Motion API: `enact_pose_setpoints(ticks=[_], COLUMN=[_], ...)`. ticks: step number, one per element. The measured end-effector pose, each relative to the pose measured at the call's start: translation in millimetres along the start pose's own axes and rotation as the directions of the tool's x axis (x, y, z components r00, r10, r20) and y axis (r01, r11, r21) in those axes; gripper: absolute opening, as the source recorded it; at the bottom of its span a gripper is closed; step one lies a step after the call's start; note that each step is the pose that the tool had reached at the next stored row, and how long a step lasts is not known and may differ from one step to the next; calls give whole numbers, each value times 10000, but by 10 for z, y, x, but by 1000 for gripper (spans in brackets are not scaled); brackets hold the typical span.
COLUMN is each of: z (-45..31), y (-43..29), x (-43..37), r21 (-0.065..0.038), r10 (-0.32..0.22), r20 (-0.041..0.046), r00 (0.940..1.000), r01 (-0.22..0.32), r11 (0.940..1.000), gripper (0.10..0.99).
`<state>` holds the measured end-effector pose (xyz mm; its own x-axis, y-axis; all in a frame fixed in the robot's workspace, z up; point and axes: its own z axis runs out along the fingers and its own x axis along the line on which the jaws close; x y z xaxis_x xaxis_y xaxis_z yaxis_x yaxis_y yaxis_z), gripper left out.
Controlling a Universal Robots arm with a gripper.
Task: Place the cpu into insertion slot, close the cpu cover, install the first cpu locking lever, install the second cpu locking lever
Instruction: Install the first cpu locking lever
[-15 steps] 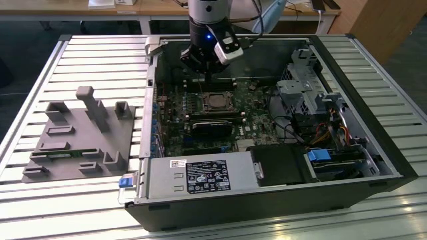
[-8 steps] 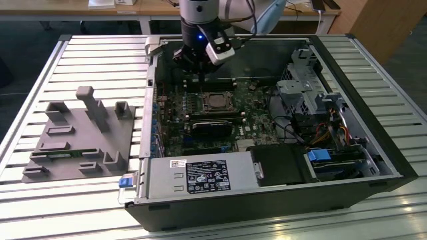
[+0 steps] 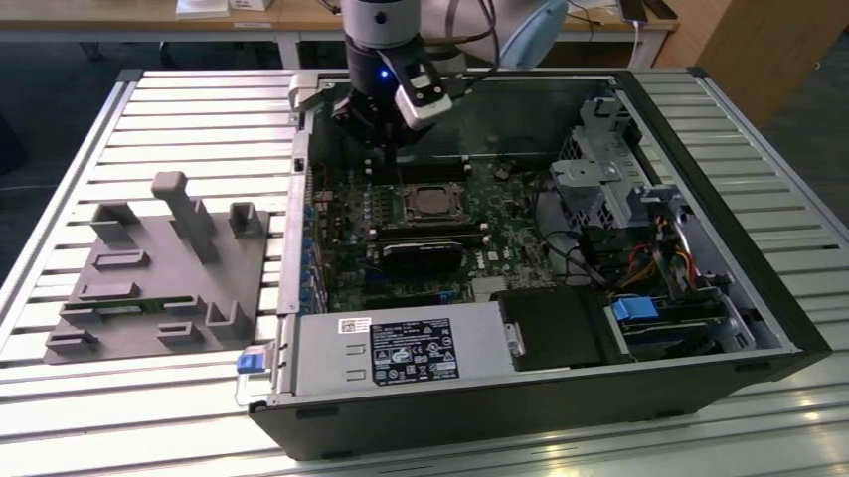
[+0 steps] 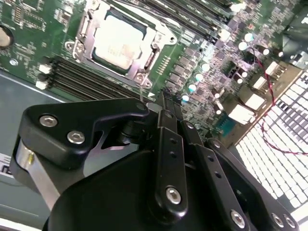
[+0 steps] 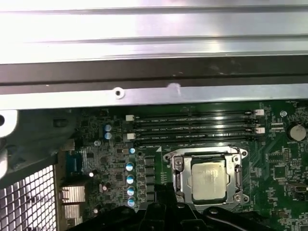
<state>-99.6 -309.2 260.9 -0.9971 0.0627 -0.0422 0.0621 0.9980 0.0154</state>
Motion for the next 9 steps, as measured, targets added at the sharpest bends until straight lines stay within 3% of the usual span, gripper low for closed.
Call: enact_pose_setpoints(ticks=[4, 9], z=[6, 17], y=[25, 101], x=[63, 79], r21=[-2, -3], r10=[-16, -58], r20=[1, 0], r00=[10000, 10000], r01=[16, 58], r11=[10000, 10000], gripper=[106, 106])
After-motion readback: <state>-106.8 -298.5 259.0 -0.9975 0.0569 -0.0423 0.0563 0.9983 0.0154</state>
